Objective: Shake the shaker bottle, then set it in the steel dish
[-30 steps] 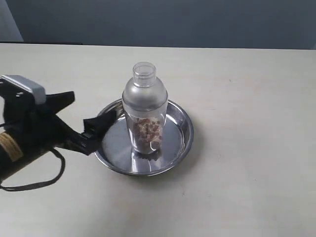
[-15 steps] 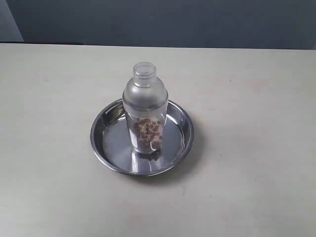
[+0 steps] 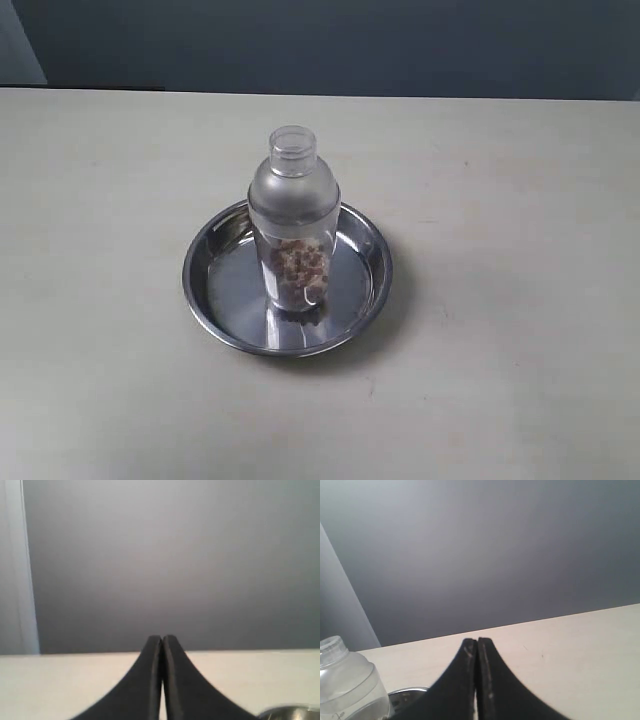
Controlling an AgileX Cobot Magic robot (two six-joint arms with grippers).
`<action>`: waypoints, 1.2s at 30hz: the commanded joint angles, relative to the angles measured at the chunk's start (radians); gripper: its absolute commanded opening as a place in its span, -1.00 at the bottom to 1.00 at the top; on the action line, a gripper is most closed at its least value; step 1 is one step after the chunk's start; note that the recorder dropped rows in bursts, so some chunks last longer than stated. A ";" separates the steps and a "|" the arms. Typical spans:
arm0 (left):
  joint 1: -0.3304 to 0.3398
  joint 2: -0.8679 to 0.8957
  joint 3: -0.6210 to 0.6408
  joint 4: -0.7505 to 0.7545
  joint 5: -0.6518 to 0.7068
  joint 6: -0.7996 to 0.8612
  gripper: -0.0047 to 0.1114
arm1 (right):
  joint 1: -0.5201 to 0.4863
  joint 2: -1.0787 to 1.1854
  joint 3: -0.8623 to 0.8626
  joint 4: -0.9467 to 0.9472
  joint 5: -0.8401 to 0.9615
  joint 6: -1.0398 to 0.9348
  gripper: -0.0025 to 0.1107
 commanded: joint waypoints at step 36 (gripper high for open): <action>0.071 -0.215 0.006 -0.043 0.645 0.286 -0.91 | -0.001 -0.004 0.002 -0.001 0.000 -0.004 -0.97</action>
